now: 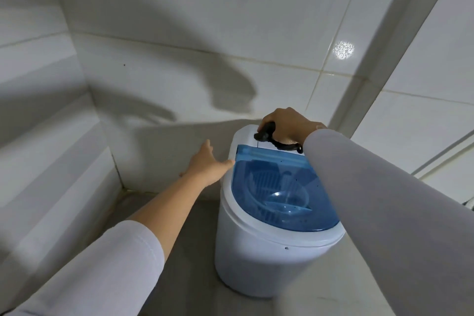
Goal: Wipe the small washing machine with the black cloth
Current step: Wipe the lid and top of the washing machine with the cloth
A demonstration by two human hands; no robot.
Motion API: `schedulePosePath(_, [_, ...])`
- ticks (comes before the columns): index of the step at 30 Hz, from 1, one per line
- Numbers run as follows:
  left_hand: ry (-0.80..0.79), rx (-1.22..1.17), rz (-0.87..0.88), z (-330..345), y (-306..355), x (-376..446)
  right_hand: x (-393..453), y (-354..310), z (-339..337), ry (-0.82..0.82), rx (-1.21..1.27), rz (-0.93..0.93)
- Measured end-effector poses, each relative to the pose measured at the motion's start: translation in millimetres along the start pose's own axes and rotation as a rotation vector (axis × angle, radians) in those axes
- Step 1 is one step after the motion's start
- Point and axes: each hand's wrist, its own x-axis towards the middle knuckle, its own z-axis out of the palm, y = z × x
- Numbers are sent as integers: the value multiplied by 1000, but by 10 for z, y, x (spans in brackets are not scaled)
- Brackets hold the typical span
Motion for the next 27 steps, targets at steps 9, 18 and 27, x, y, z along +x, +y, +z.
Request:
schedulePosePath(9, [-144,156,80,-28,-93,-190,110,-416,395,92,2,-17])
schedulePosePath(18, [-170,322,28,-21,-148,-49,187,-513,661,21,-72,-19])
schedulePosePath(27, [-197,408,-4,-18,-137,44,216,-512,677,-17,-72,-71])
